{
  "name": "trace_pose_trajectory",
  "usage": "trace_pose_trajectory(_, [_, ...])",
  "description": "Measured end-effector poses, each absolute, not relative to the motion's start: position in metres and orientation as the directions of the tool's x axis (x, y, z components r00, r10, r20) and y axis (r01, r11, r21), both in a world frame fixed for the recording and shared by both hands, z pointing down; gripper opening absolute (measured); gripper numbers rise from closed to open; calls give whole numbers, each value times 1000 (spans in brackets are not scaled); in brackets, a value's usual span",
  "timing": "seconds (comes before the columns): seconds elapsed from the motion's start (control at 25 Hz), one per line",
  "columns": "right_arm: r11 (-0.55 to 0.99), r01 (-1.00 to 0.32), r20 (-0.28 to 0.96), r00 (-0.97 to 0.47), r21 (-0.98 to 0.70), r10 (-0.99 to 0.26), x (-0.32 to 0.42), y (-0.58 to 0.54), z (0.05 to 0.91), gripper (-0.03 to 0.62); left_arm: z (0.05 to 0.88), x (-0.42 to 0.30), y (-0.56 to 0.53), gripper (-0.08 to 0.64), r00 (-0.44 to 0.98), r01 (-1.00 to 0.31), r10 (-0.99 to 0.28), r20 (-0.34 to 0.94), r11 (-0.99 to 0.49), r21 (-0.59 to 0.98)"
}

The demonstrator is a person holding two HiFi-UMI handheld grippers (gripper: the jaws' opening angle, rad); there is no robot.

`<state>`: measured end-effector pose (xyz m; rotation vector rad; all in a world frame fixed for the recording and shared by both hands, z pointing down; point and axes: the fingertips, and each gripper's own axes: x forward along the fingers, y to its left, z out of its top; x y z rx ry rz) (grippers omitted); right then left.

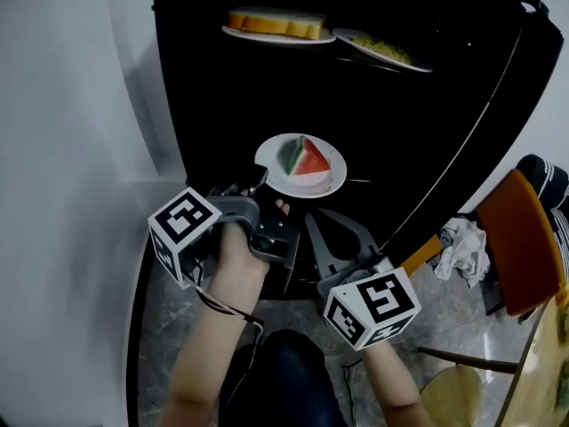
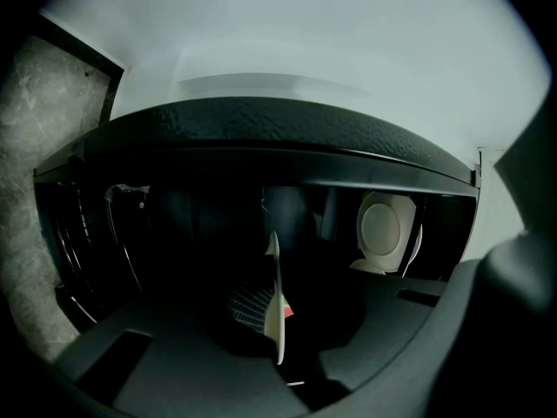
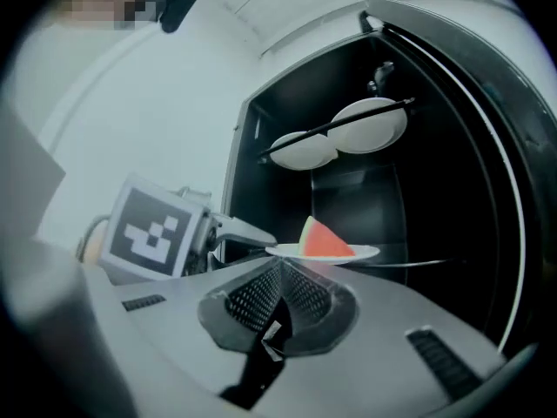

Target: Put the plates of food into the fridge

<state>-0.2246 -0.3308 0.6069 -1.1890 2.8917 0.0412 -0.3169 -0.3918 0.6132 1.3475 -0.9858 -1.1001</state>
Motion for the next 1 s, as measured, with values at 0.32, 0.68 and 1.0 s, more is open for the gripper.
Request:
trace_pose_trajectory(0.32, [698,-715,2,-699,-32,-715,-241,-351,615,12,614,-315,-390,23,235,33,-968,-85,-80,996])
trace_pose_trajectory(0.68, [700,-659,20,-732,-274,-681,-245,-376,610,12,603,-314,-379,23,312,-3,-937,-159,-169,986])
trace_pose_trajectory(1.0, [651,-639,77,-735,-409,-673,-245,-398,615,12,592,-311,-342,23,345,-129,-903,-254,-314,941])
